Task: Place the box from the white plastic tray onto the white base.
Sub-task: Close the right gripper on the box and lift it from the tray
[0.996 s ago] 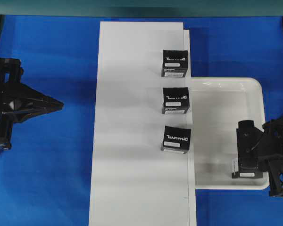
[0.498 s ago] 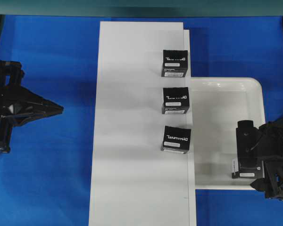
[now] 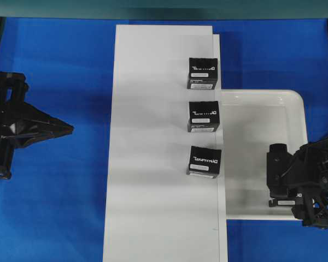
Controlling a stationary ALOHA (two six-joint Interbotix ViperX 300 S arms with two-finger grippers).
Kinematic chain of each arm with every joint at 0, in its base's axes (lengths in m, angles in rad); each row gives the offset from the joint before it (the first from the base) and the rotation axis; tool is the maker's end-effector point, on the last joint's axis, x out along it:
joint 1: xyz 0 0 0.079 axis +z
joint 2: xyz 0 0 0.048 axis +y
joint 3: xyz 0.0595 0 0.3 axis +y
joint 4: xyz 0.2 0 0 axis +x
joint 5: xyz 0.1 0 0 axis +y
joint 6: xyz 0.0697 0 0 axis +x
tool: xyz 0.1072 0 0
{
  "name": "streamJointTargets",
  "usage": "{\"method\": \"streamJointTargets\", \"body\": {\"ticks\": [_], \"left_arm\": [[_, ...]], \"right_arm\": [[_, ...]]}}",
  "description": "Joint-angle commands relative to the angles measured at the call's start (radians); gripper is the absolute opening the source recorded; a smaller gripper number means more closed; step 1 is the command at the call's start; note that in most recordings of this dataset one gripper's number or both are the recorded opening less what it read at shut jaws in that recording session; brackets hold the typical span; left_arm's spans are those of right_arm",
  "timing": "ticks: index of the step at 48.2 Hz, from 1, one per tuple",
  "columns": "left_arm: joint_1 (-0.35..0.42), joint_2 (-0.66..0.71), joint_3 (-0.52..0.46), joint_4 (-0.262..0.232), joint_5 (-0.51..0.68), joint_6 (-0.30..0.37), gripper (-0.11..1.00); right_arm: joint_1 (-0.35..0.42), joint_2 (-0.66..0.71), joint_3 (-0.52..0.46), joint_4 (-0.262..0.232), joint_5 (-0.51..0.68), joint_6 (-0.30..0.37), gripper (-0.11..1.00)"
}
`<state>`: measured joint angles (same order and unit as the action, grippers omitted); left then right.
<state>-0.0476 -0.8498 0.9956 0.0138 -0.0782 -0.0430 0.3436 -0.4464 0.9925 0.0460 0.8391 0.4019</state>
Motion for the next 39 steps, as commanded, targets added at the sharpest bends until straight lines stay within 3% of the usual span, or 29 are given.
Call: {"method": "streamJointTargets", "body": {"ticks": [1, 14, 39], "left_arm": [[-0.002, 0.003, -0.026, 0.003, -0.009, 0.000, -0.07], [0.008, 0.003, -0.026, 0.003, -0.011, 0.000, -0.07], [0.026, 0.011, -0.026, 0.002, -0.008, -0.002, -0.07]], "right_arm": [[-0.003, 0.025, -0.002, -0.012, -0.021, 0.005, 1.00], [0.000, 0.043, 0.032, -0.003, -0.126, 0.015, 1.00], [-0.002, 0.051, 0.084, 0.000, -0.169, 0.008, 0.99]]}}
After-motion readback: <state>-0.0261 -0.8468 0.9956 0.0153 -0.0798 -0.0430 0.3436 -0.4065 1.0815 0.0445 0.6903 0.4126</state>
